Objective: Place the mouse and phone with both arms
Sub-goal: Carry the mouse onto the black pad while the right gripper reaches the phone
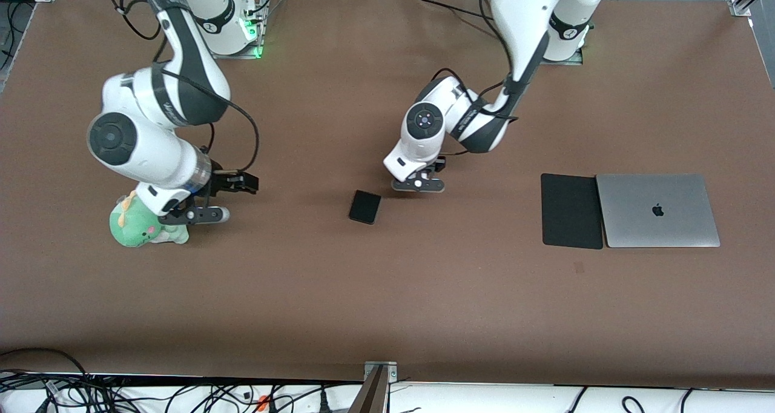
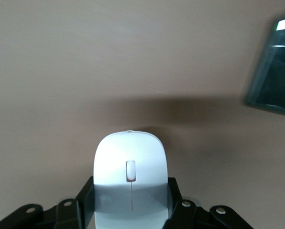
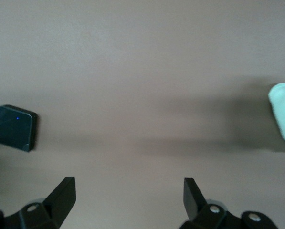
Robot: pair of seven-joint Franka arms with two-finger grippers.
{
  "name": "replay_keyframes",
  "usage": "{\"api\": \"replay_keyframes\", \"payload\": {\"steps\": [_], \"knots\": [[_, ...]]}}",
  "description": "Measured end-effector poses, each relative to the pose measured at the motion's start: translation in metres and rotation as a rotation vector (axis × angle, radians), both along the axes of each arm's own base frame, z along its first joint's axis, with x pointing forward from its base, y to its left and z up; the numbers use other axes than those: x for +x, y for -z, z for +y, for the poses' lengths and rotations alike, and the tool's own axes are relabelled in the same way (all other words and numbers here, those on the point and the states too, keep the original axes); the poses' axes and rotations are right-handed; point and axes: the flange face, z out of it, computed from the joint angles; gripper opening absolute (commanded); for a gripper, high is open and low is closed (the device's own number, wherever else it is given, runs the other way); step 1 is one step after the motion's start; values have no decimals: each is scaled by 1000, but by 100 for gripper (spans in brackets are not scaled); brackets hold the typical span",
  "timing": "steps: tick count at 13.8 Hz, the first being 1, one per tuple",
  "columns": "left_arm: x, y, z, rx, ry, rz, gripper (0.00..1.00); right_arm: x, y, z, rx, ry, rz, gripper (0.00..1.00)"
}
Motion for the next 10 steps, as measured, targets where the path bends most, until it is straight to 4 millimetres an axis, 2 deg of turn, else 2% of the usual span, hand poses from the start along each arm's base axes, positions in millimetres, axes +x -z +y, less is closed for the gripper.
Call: {"api": "replay_keyframes", "payload": {"steps": [2,3,4,6,8,9,10], "knots": [[30,-51,57,107,3,64,32,-3,23,34,-9,78,-9,100],[46,-66,94,154,18,90,32,-7,35,56,-11,118,-18,100],[64,-71,134,189,38,104,32,-13,49,80,-13,159,-28,100],[97,-61,220,186,73,146,32,-27,79,126,-13,223,-45,100],[122,-43,299,121,121,161,33,-37,104,163,-14,272,-53,100],[130,-32,332,84,147,155,34,-40,114,179,-12,295,-58,100],[133,-19,356,45,160,148,34,-42,123,195,-6,316,-67,100]]}}
